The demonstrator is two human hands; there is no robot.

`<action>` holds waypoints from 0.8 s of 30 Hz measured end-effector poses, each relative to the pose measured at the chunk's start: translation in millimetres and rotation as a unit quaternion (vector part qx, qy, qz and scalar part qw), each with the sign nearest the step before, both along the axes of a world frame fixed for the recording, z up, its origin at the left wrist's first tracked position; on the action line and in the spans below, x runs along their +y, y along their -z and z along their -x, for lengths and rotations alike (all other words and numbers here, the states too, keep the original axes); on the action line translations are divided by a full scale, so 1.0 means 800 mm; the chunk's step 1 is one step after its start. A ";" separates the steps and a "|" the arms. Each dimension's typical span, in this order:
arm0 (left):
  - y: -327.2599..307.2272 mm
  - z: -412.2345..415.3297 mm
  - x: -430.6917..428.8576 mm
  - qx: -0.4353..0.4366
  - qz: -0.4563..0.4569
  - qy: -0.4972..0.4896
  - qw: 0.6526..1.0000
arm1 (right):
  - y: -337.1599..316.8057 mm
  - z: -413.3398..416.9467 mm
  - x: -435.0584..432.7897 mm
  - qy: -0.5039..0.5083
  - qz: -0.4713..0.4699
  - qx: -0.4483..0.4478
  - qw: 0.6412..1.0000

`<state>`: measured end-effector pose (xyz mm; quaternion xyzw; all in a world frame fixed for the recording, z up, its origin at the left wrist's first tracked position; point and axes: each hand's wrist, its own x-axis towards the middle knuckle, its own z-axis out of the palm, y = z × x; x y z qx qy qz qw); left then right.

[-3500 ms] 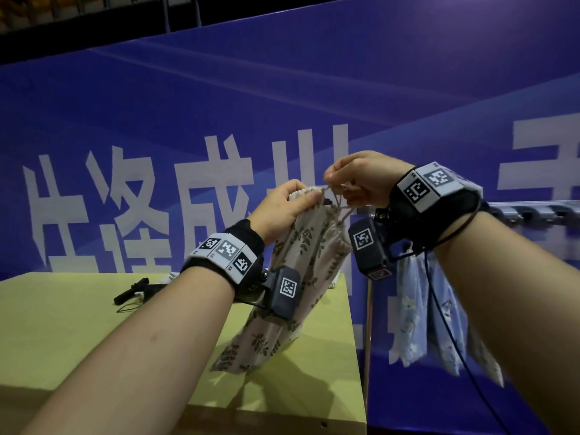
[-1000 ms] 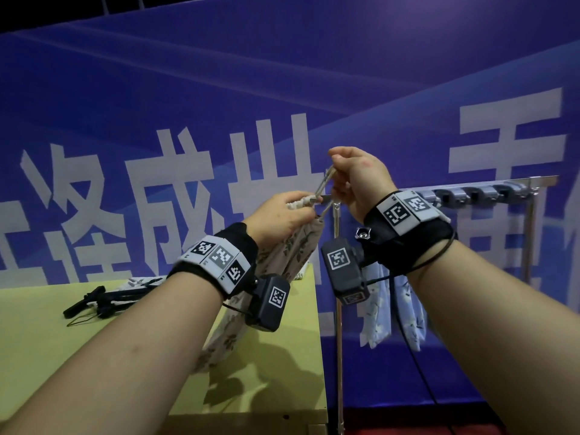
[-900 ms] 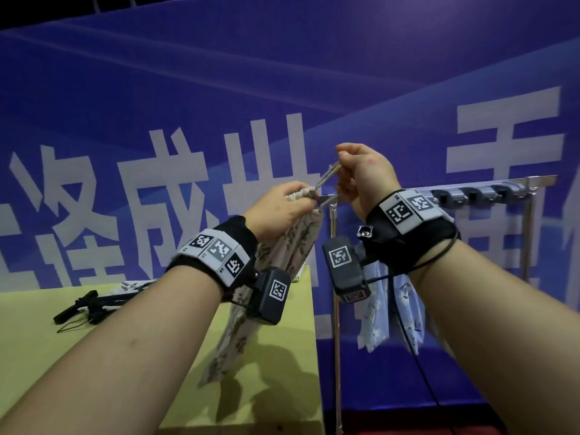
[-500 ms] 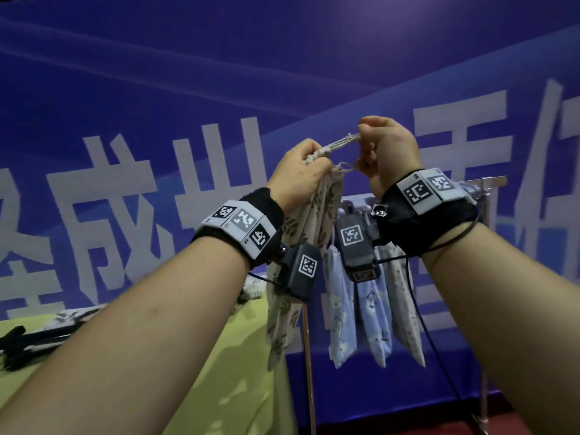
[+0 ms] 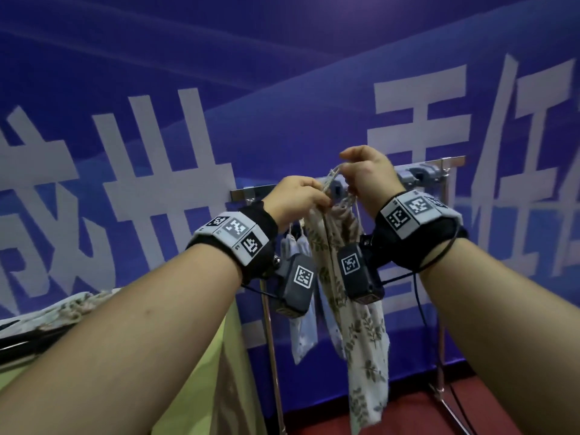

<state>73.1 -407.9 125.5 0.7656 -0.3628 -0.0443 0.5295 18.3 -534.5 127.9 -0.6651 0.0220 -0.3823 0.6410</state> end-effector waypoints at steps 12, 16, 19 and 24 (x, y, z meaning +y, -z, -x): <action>0.024 -0.007 -0.056 0.146 -0.052 0.084 0.984 | 0.045 -0.008 -0.060 -0.005 0.056 0.040 0.998; 0.030 -0.010 -0.067 0.153 -0.054 0.079 0.984 | 0.055 -0.005 -0.072 -0.006 0.051 0.056 0.997; 0.035 -0.018 -0.081 0.188 -0.012 0.056 0.980 | 0.070 -0.001 -0.085 -0.027 0.022 0.076 0.996; 0.050 -0.024 -0.102 0.265 0.002 0.071 0.962 | 0.094 0.004 -0.103 -0.066 0.025 0.124 0.990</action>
